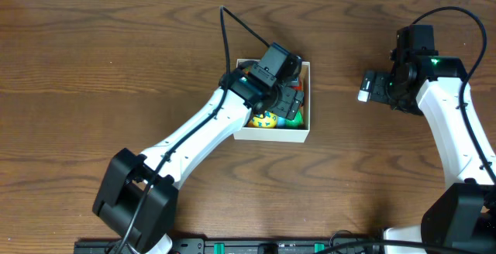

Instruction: Pack container

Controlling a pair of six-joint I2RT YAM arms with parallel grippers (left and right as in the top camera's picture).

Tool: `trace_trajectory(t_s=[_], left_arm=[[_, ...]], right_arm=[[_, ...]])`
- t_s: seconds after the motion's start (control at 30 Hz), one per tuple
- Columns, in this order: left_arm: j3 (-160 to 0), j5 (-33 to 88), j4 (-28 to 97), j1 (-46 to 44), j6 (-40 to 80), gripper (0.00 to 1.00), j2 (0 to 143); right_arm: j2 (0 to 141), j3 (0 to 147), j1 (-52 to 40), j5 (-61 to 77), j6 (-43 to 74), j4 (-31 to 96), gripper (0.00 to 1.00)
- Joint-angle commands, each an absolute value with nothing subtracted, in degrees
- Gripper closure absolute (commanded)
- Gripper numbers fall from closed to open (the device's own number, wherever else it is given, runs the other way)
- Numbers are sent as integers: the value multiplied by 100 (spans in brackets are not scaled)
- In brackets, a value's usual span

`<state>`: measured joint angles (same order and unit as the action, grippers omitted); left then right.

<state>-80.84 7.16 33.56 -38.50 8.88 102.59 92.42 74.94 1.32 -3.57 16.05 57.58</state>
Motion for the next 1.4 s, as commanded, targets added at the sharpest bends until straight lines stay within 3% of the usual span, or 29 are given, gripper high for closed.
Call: trace_trajectory(t_s=[0.0, 0.17, 0.43, 0.67, 0.83, 1.03, 1.37], left_arm=[[-8093, 663, 3404, -3636, 858, 11, 9909], [-8093, 585, 3656, -3072, 862, 1, 9100], [-8090, 364, 4213, -1444, 888, 2, 8044], [-8086, 364, 4324, -436, 882, 2, 8119], [-8086, 364, 4397, -178, 880, 2, 8180], [-8060, 364, 4716, -134, 812, 2, 7926], [-6451, 366, 4418, -137, 652, 2, 5690]], right_arm=[[9255, 7520, 169, -362, 1551, 5725, 1], [9253, 7520, 139, -362, 1374, 5631, 1], [9249, 7535, -445, -604, 1039, 5135, 1], [9249, 7535, -1092, -1011, 954, 3865, 1], [9223, 7535, -1109, -1028, 760, 3369, 1], [8718, 7533, -1072, -1057, 1020, 3771, 1], [6932, 7190, -1094, -1492, 1544, 4178, 1]])
